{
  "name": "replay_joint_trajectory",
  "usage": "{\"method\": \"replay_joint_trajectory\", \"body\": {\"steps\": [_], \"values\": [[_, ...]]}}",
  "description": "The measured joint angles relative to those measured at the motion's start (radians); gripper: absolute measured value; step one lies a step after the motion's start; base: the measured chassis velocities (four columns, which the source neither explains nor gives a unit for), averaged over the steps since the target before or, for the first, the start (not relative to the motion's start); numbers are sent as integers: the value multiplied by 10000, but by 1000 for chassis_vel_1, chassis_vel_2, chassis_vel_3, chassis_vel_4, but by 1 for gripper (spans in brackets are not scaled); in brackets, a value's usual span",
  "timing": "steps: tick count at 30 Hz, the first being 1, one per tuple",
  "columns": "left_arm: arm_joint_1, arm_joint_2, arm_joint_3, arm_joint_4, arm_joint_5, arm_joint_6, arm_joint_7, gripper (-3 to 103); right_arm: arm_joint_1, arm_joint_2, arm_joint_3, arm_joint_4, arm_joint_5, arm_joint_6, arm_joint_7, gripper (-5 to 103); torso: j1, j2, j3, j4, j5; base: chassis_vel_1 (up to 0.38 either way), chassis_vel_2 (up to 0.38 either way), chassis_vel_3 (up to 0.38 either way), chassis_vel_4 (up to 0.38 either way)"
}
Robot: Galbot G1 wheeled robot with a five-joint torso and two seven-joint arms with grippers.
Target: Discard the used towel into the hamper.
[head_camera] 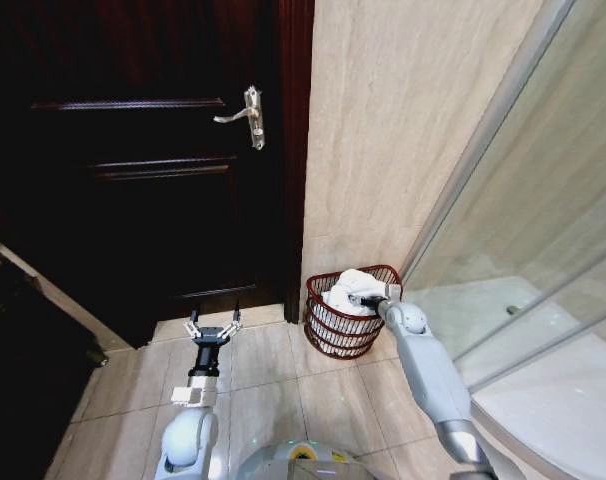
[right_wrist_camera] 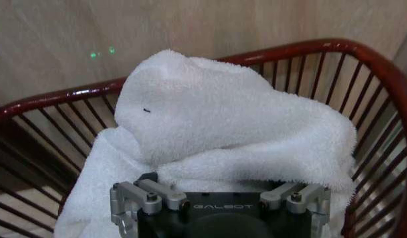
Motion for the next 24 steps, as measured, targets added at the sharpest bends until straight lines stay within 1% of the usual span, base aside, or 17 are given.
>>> {"method": "replay_joint_trajectory", "body": {"steps": [2,3,6,7,9,10,13,14,16,17,19,21,22,23,24], "values": [[9,0,11,-43,0,12,0,100,-269,-111,106,707,211,289,304,100,0,0,1,1,0,0,0,0,0],[9,0,11,-43,0,12,0,100,-269,-111,106,707,211,289,304,100,0,0,1,1,0,0,0,0,0],[40,0,40,-119,-1,12,-11,100,-775,-361,150,1954,302,975,564,100,0,0,1,-3,-1,0,0,0,0],[40,0,40,-119,-1,12,-11,100,-775,-361,150,1954,302,975,564,100,0,0,1,-3,-1,0,0,0,0],[77,0,50,-209,-9,11,-28,100,-1124,-488,148,2758,329,1686,809,100,0,0,1,-2,-5,0,0,0,0],[77,0,50,-209,-9,11,-28,100,-1124,-488,148,2758,329,1686,809,100,0,0,1,-2,-5,0,0,0,0],[165,-1,51,-331,-39,6,-73,100,-1917,-575,264,4233,279,2700,1139,100,0,0,0,1,-5,0,0,0,0],[165,-1,51,-331,-39,6,-73,100,-1917,-575,264,4233,279,2700,1139,100,0,0,0,1,-5,0,0,0,0],[238,0,78,-396,-92,4,-141,100,-2680,-606,405,5304,101,3353,1196,100,0,0,-1,-2,-3,0,0,0,0],[238,0,78,-396,-92,4,-141,100,-2680,-606,405,5304,101,3353,1196,100,0,0,-1,-2,-3,0,0,0,0],[284,0,103,-425,-151,-4,-184,100,-3465,-591,506,6123,-120,4044,1138,100,0,1,-2,-4,-6,0,0,0,0],[311,-1,103,-413,-211,-33,-239,100,-4249,-424,595,6620,-595,4747,1037,100,-1,0,-2,-2,-4,0,0,0,0],[311,-1,103,-413,-211,-33,-239,100,-4249,-424,595,6620,-595,4747,1037,100,-1,0,-2,-2,-4,0,0,0,0],[317,-2,74,-346,-218,-79,-256,100,-4724,-267,635,6826,-989,5160,997,100,-1,0,-2,-2,-2,0,0,0,0],[316,-2,34,-260,-208,-146,-262,100,-5094,-128,662,6973,-1302,5416,982,100,-1,0,-2,-3,-4,0,0,0,0]]}}
